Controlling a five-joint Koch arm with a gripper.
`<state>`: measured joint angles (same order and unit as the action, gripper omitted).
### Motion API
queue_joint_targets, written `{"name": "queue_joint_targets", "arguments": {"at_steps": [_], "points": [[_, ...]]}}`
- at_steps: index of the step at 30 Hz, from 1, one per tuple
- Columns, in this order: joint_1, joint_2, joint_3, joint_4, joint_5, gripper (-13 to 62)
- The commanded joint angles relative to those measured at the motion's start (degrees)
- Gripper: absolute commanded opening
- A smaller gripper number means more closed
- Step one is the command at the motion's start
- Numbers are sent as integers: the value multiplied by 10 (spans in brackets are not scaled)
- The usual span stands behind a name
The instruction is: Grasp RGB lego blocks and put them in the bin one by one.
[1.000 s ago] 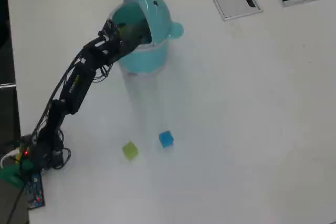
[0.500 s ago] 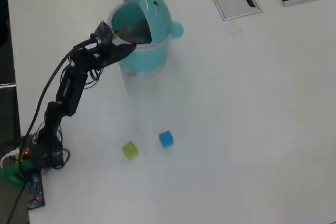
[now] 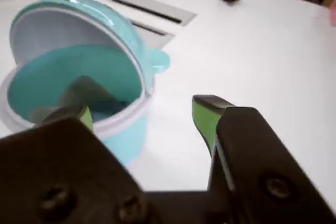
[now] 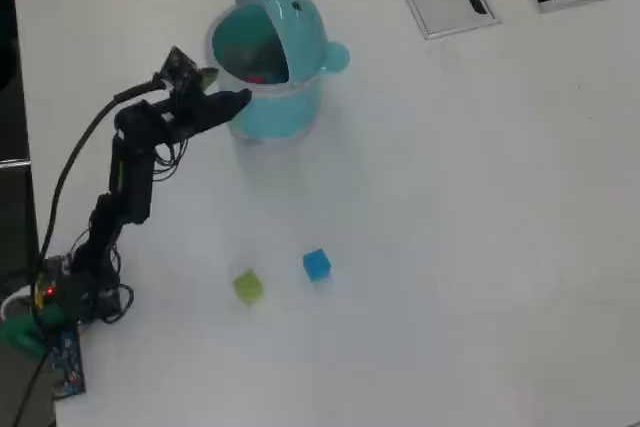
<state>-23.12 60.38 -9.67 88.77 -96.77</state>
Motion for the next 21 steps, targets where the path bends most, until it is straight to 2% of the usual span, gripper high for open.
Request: {"name": "queue_joint_targets", "arguments": {"at_steps": [1,21], "points": [[16,8,-12,-2,-5,344],[209,-10,-15,6,-56,345]]}}
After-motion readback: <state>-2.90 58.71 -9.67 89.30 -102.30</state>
